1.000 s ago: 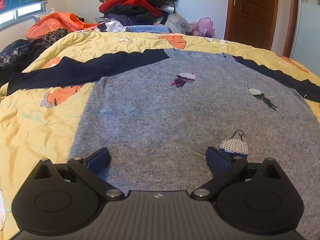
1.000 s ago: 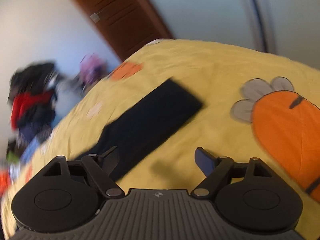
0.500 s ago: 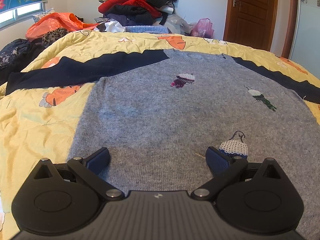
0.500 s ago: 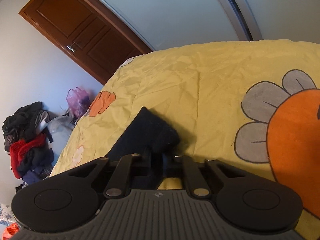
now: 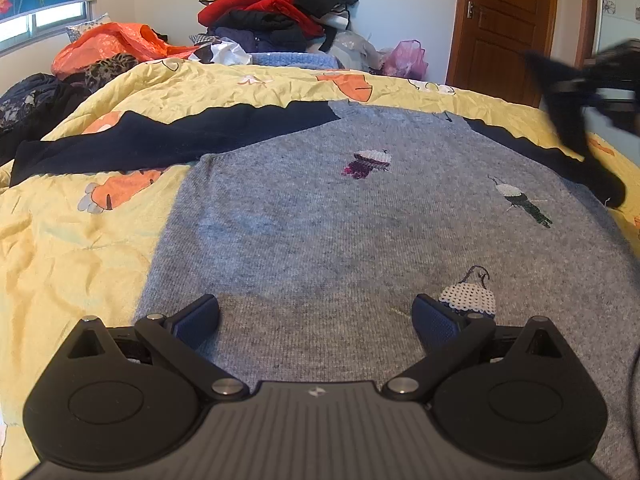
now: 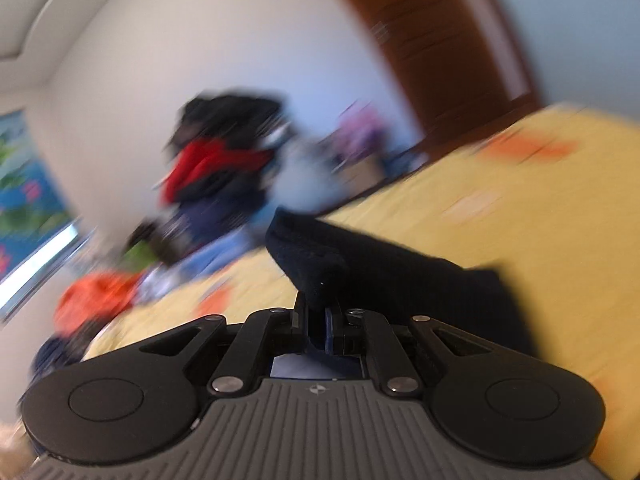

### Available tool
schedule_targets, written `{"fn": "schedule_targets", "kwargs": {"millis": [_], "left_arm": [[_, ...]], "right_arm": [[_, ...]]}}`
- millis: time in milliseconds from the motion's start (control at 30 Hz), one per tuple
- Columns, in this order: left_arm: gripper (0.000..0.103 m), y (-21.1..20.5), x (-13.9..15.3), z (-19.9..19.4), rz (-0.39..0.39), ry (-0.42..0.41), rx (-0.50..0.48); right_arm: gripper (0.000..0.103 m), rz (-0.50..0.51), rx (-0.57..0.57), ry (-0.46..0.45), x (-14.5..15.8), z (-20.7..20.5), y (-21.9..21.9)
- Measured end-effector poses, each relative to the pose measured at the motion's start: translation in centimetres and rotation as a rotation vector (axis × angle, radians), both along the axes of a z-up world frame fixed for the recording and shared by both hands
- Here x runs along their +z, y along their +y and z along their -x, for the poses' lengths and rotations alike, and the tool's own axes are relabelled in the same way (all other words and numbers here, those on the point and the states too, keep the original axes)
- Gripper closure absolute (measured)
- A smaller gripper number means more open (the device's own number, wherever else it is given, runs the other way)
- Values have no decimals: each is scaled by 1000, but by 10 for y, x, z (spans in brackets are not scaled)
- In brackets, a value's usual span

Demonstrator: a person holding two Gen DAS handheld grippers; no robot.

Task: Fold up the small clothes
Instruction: 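Grasp the navy sleeve cuff with the right tool and fold it across the body, then grasp the other navy sleeve with the left tool and fold it across the body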

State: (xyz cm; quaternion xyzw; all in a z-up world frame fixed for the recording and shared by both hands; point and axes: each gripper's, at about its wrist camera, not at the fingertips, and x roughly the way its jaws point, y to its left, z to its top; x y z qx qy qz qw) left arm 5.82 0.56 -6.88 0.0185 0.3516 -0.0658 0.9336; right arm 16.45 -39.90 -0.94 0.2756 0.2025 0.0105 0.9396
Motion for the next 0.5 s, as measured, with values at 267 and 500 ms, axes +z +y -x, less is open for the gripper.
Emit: {"fn": "schedule_targets", "kwargs": {"millis": [267, 500], "left_arm": [[0, 1, -1, -1, 10, -2, -1], [0, 4, 0, 0, 22, -2, -3]], "right_arm": [[83, 101, 168, 192, -61, -35, 128], [37, -9, 191, 109, -54, 42, 85]]}}
